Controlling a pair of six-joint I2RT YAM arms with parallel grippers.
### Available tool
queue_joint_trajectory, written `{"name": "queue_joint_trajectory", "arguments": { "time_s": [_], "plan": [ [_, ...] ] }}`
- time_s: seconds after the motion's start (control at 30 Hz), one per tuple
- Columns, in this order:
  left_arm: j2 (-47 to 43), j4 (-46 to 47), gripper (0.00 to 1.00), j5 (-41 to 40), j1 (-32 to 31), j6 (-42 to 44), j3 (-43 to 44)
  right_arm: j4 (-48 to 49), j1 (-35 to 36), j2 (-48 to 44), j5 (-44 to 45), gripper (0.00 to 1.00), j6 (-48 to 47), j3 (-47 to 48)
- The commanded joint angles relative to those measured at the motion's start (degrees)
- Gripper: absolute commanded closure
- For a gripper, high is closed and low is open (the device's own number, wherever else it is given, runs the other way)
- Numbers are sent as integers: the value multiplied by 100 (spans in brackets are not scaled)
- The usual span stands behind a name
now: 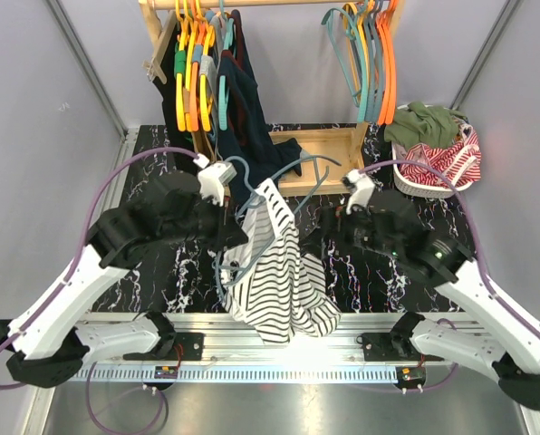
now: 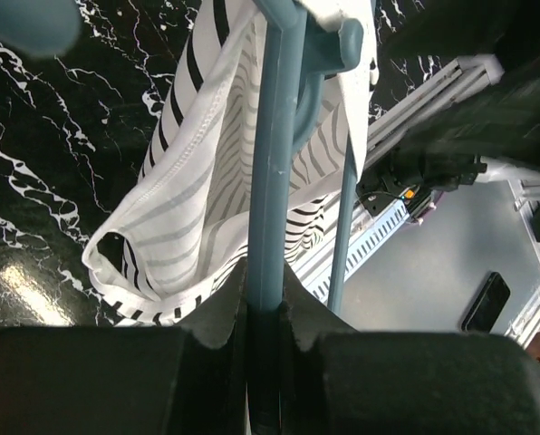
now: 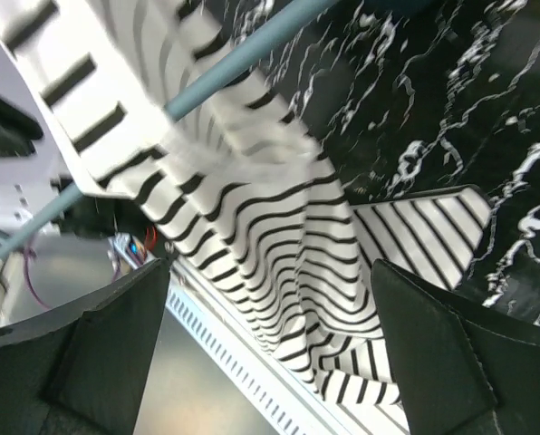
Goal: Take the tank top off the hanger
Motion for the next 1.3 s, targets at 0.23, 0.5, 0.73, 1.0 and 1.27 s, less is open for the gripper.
{"name": "queue_joint_trajectory", "arguments": {
  "time_s": [0.23, 0.5, 0.73, 1.0, 1.27],
  "plan": [
    [430, 875, 100, 109, -2, -12, 619, 1378, 734, 632, 36, 14, -246, -307],
    [202, 709, 100, 328, -2, -73, 4, 685, 725, 563, 2316, 100, 308, -123],
    [-465, 67, 100, 723, -2, -161, -1417, -869, 716, -132, 5825, 100, 1704, 622],
    [-1634, -547, 100, 638, -2, -715, -1650, -1946, -398, 316, 5274, 100, 1971, 503],
    [-2232, -681, 100, -1252, -2, -1233, -639, -1108, -1086, 2222, 723, 100, 282, 368]
  ]
}}
